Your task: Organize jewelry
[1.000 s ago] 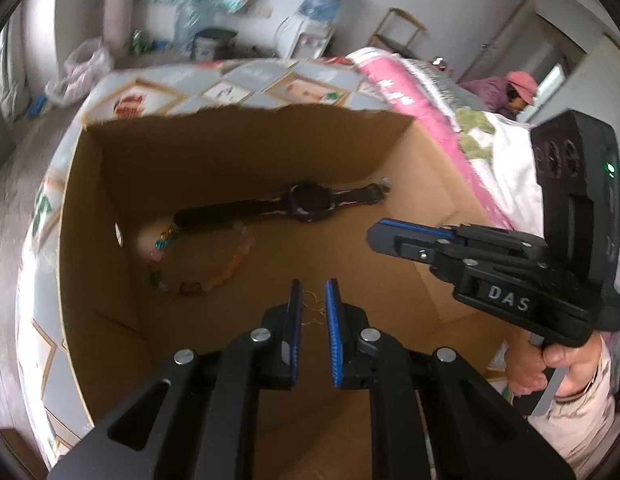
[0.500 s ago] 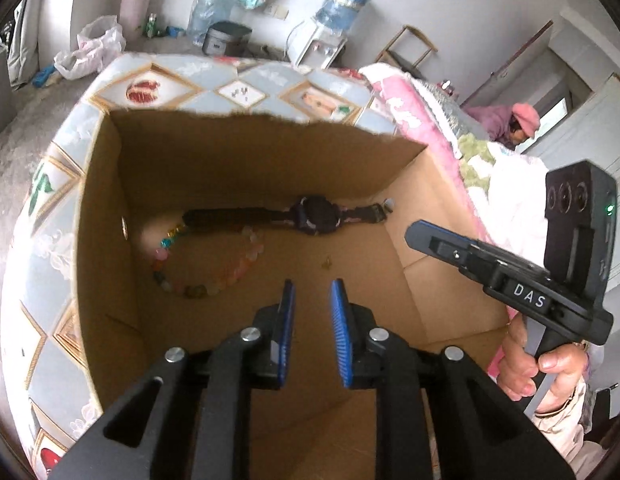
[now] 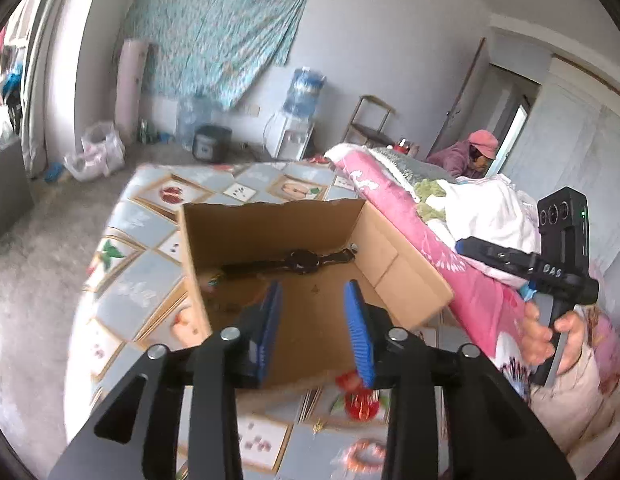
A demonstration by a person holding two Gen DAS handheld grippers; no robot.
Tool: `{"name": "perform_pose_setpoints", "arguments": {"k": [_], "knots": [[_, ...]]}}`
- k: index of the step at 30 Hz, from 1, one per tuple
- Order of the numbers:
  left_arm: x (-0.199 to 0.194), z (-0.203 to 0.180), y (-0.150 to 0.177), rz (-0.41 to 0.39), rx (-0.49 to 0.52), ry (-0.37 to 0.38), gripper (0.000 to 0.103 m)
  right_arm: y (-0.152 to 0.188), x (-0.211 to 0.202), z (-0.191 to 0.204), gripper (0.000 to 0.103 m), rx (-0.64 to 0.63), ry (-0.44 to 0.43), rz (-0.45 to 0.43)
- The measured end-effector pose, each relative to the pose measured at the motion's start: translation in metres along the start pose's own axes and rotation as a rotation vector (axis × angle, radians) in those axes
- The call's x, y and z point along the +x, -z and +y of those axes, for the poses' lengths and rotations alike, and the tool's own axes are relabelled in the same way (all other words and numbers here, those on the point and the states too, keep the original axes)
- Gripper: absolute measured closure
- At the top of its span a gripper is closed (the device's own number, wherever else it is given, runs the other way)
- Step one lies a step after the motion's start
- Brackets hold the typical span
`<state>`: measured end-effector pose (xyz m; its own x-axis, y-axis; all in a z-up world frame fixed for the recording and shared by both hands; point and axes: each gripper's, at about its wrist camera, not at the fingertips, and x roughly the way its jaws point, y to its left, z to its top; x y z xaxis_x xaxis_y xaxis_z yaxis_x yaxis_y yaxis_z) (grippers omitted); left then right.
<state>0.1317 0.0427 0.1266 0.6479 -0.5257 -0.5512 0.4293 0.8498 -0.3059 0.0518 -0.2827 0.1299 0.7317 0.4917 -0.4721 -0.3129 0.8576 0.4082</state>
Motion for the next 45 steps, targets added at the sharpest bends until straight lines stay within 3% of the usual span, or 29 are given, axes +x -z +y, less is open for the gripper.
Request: {"name": "perform_pose_setpoints", "arguments": {"k": [3,6,9,14,19,24,45], "knots": [[-0.024,-0.001,0.023,-0.011,0.023,-0.004,0.061,0.024,-0.015,0.012,0.057,-0.04,-0.025,0.009],[-0.026,0.0,0.052,0.032,0.018,-0.006,0.056,0.054,-0.014,0.014,0.055,-0.028,-0.02,0.056],[-0.007,0.001,0.083,0.109,-0.014,-0.043,0.056,0.081,0.002,0.005,0.055,0.04,0.014,0.13],[0.04,-0.01,0.122,0.211,0.043,-0.12,0.056,0.124,0.049,-0.005,0.061,0.102,0.136,0.269],[0.068,-0.02,0.141,0.265,0.084,-0.131,0.056,0.143,0.076,-0.002,0.068,0.098,0.205,0.309],[0.08,-0.026,0.147,0.266,0.162,-0.17,0.056,0.143,0.085,0.006,0.069,0.041,0.258,0.301],[0.092,-0.025,0.153,0.267,0.205,-0.204,0.056,0.126,0.152,0.027,0.087,-0.043,0.346,0.318]]}}
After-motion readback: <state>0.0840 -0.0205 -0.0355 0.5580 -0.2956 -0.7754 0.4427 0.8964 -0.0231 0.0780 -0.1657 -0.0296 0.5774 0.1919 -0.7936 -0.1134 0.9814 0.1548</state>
